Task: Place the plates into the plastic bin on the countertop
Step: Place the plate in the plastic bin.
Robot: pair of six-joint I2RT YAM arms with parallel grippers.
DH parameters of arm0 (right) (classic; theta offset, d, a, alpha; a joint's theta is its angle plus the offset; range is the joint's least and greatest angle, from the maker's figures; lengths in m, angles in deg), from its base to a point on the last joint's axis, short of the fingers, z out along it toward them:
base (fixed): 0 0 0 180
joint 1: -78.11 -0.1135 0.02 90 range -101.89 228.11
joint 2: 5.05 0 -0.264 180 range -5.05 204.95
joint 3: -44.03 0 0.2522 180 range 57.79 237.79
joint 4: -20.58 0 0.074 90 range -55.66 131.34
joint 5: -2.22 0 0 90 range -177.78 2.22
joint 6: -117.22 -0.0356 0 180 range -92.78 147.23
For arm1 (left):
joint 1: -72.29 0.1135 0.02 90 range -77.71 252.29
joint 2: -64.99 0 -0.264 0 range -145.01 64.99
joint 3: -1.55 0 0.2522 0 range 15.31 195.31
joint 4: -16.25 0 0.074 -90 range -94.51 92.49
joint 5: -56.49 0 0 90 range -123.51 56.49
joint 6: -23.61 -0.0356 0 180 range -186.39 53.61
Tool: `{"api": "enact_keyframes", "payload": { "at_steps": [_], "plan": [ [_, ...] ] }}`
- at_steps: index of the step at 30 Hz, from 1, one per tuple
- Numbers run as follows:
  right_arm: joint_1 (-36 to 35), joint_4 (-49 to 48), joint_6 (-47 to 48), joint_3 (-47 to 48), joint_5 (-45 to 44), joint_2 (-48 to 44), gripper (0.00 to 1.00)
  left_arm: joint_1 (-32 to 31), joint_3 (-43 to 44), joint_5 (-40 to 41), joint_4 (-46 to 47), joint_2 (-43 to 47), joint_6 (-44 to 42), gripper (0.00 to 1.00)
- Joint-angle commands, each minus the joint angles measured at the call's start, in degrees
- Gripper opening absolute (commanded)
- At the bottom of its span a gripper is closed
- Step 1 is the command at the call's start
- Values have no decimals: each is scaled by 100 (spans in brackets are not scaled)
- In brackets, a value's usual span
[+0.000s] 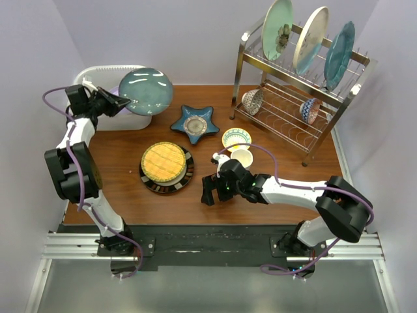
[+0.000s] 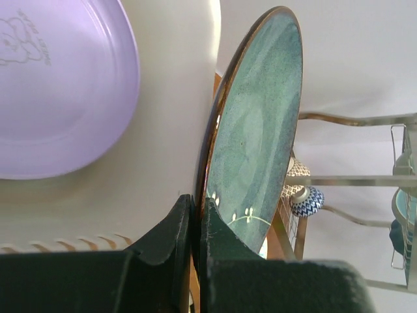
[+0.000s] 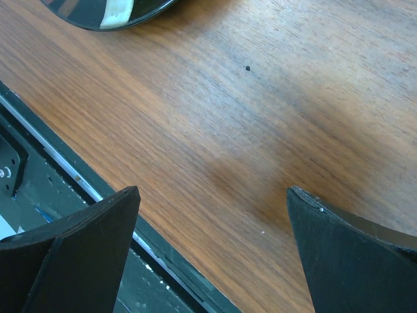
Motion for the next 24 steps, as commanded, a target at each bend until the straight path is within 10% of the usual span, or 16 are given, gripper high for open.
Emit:
{"api": "enact_keyframes", "payload": {
  "at_steps": [1, 24],
  "plan": [
    [-25, -137, -25, -24, 4, -5, 99, 199, 492, -181, 901, 157, 425, 0],
    [-25, -155, -77, -76, 39, 74, 99, 780, 545, 750, 734, 227, 240, 0]
  ]
}}
